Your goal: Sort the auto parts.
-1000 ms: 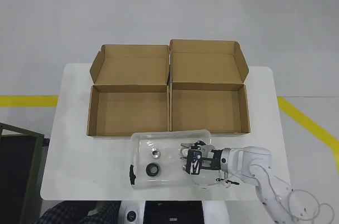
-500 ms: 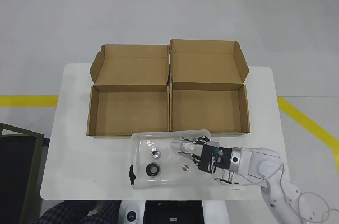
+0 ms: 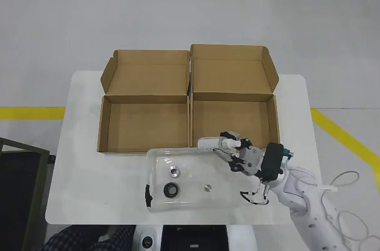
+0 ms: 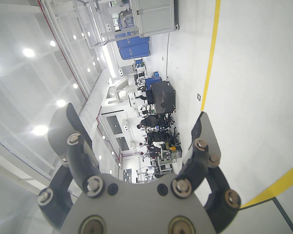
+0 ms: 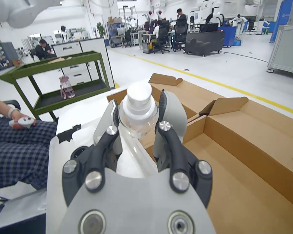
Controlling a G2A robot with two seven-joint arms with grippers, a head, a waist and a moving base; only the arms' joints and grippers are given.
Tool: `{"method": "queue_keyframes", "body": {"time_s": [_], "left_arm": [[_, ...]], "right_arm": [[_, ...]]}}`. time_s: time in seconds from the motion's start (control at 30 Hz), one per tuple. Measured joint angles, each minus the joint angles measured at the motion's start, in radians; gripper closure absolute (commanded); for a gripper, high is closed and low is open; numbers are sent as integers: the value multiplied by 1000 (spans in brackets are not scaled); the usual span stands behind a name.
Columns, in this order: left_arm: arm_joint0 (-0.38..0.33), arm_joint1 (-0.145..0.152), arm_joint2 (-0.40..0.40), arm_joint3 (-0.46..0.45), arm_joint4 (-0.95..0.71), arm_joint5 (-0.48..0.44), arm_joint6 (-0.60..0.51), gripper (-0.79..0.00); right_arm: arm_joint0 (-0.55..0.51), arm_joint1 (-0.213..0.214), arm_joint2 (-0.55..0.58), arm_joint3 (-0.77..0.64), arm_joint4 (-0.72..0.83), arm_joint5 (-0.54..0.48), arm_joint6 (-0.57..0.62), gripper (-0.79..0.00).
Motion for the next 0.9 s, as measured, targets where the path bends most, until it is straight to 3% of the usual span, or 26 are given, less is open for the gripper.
{"method": "queue_keyframes", "body": {"time_s": [0.5, 0.9], "left_arm": [[0, 0, 0, 0, 0, 0, 0, -785], [0, 0, 0, 0, 0, 0, 0, -785]], "right_arm": [[35, -5, 37, 55, 295, -51, 9, 0], [59, -8, 61, 59, 286, -13, 48, 0]]}}
